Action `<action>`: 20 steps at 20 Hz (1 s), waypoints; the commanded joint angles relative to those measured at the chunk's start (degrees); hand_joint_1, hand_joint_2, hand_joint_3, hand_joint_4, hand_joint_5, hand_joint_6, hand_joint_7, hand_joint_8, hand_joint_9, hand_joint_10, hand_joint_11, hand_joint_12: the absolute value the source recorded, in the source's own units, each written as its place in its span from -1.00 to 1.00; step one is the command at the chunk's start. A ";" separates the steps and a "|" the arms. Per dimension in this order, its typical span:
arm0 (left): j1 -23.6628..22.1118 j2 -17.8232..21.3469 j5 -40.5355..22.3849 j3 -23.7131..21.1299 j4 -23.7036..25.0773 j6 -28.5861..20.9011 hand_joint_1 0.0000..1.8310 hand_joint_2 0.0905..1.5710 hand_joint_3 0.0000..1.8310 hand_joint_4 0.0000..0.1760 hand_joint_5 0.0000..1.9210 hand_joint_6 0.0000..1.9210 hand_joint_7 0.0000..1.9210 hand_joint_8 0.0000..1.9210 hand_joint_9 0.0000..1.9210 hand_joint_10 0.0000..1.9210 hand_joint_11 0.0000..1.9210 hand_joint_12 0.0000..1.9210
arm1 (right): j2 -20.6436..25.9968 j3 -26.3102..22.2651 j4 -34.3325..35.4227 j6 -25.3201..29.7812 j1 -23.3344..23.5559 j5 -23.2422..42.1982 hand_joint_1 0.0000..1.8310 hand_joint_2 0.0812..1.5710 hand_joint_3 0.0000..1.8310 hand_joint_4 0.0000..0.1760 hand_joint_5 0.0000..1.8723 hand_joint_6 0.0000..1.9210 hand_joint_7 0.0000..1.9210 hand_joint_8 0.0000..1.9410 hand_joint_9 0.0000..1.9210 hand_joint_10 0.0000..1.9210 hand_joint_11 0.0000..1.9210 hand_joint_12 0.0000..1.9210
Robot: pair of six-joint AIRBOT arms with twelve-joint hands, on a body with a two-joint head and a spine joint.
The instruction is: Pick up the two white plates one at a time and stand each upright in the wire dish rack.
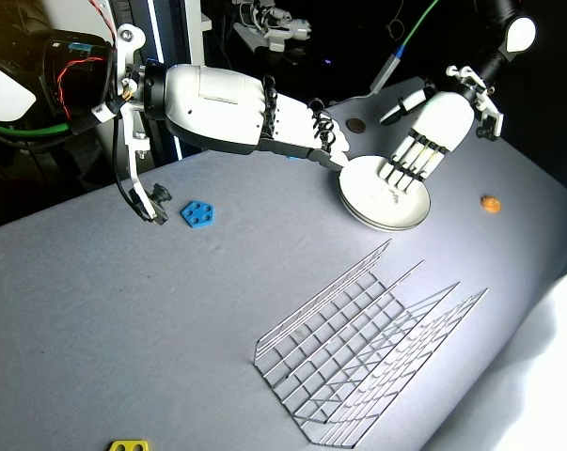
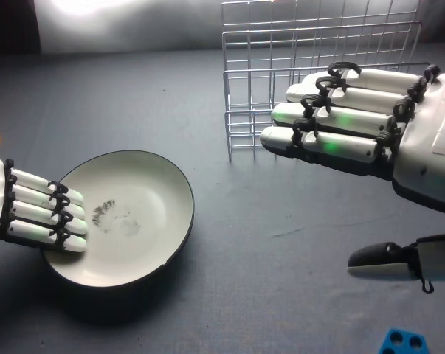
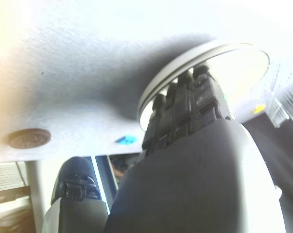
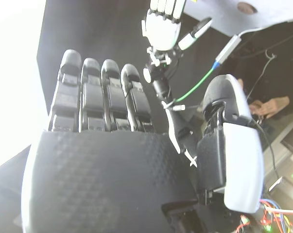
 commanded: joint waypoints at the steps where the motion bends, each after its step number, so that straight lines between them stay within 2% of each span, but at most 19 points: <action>1: 0.19 -0.18 -1.93 0.21 -2.69 0.00 -1.00 0.37 -1.00 -1.00 -0.99 -1.00 -1.00 -1.00 -1.00 -1.00 -1.00 -1.00 | 0.06 -0.25 0.50 -0.27 0.35 6.92 -0.27 0.28 -1.00 -1.00 -0.90 -1.00 -0.94 -1.00 -0.95 -1.00 -1.00 -0.72; 2: 0.19 -0.22 -1.72 0.09 -2.69 0.00 -1.00 0.37 -1.00 -1.00 -0.98 -1.00 -1.00 -1.00 -1.00 -1.00 -1.00 -1.00 | 0.03 -0.25 0.50 -0.48 0.35 6.88 -0.25 0.26 -1.00 -1.00 -0.94 -1.00 -0.99 -1.00 -0.99 -1.00 -1.00 -0.75; 3: 0.19 -0.28 -1.41 -0.12 -2.69 0.00 -1.00 0.37 -1.00 -1.00 -0.99 -1.00 -1.00 -1.00 -1.00 -1.00 -1.00 -1.00 | 0.01 -0.24 0.50 -0.68 0.35 6.87 -0.10 0.25 -1.00 -1.00 -1.00 -1.00 -1.00 -1.00 -1.00 -1.00 -1.00 -0.99; 4: 0.19 -0.33 -1.17 -0.34 -2.69 -0.01 -1.00 0.37 -1.00 -1.00 -0.99 -1.00 -1.00 -1.00 -1.00 -1.00 -1.00 -1.00 | 0.00 -0.24 0.50 -0.73 0.34 6.87 -0.10 0.25 -1.00 -1.00 -1.00 -1.00 -1.00 -1.00 -1.00 -1.00 -1.00 -0.99; 6: 0.18 -0.41 -0.35 -1.37 -2.74 -0.01 -1.00 0.38 -1.00 -1.00 -0.97 -0.99 -0.99 -1.00 -1.00 -1.00 -1.00 -1.00 | -0.01 -0.24 0.50 -0.81 0.34 6.87 0.11 0.19 -1.00 -1.00 -1.00 -1.00 -1.00 -1.00 -1.00 -1.00 -1.00 -1.00; 8: -0.03 -0.63 0.19 -2.49 -3.39 -0.03 -1.00 0.37 -1.00 -1.00 -1.00 -1.00 -1.00 -1.00 -1.00 -1.00 -1.00 -1.00 | -0.02 -0.24 0.50 -0.83 0.33 6.85 0.21 0.20 -1.00 -1.00 -1.00 -1.00 -1.00 -1.00 -1.00 -1.00 -1.00 -1.00; 14: -1.46 -1.37 2.33 -5.76 -5.93 -2.63 -1.00 0.37 -1.00 -1.00 -1.00 -1.00 -1.00 -1.00 -1.00 -1.00 -1.00 -1.00 | -0.33 -0.17 0.50 -1.35 0.17 6.73 0.23 0.23 -1.00 -1.00 -1.00 -1.00 -1.00 -1.00 -1.00 -1.00 -1.00 -1.00; 20: -2.70 -1.40 3.63 -8.60 -5.95 -4.70 -1.00 0.38 -1.00 -1.00 -0.98 -0.99 -1.00 -1.00 -1.00 -1.00 -1.00 -1.00 | -5.55 4.08 0.50 -3.04 -0.21 6.56 0.22 0.25 -1.00 -1.00 -1.00 -1.00 -1.00 -1.00 -1.00 -1.00 -1.00 -1.00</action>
